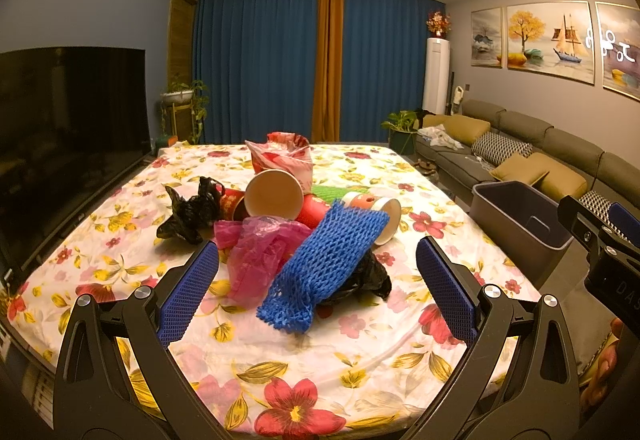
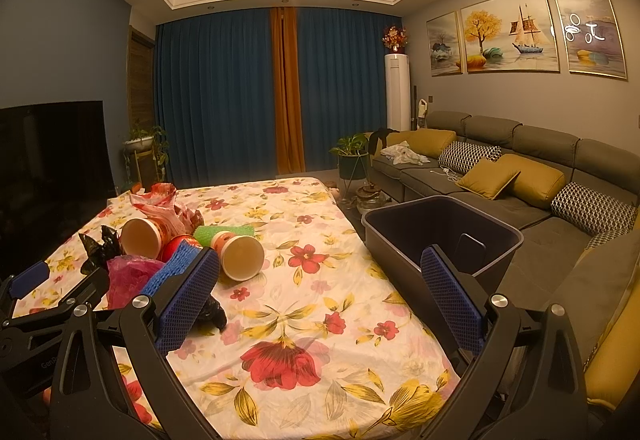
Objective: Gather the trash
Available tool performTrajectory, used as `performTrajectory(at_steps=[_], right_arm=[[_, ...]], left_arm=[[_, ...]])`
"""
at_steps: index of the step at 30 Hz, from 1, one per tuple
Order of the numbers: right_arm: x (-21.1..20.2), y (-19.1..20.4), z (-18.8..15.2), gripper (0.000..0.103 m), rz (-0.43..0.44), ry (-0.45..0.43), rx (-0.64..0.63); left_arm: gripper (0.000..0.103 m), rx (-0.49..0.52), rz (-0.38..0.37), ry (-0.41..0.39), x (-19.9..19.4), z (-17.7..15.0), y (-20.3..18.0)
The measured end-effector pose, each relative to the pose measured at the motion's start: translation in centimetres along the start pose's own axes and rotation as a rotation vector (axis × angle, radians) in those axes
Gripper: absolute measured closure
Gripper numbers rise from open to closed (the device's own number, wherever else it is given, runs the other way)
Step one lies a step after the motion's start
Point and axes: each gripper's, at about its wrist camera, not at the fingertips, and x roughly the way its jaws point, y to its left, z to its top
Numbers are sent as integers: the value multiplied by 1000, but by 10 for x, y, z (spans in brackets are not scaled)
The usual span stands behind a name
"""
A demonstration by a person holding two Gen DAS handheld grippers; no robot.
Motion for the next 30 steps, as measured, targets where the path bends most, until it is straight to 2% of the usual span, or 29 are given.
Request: performTrajectory(at_steps=[30], right_arm=[[-1, 4, 5, 5, -2, -19, -4]], left_arm=[[5, 0, -1, -3, 2, 3, -1]])
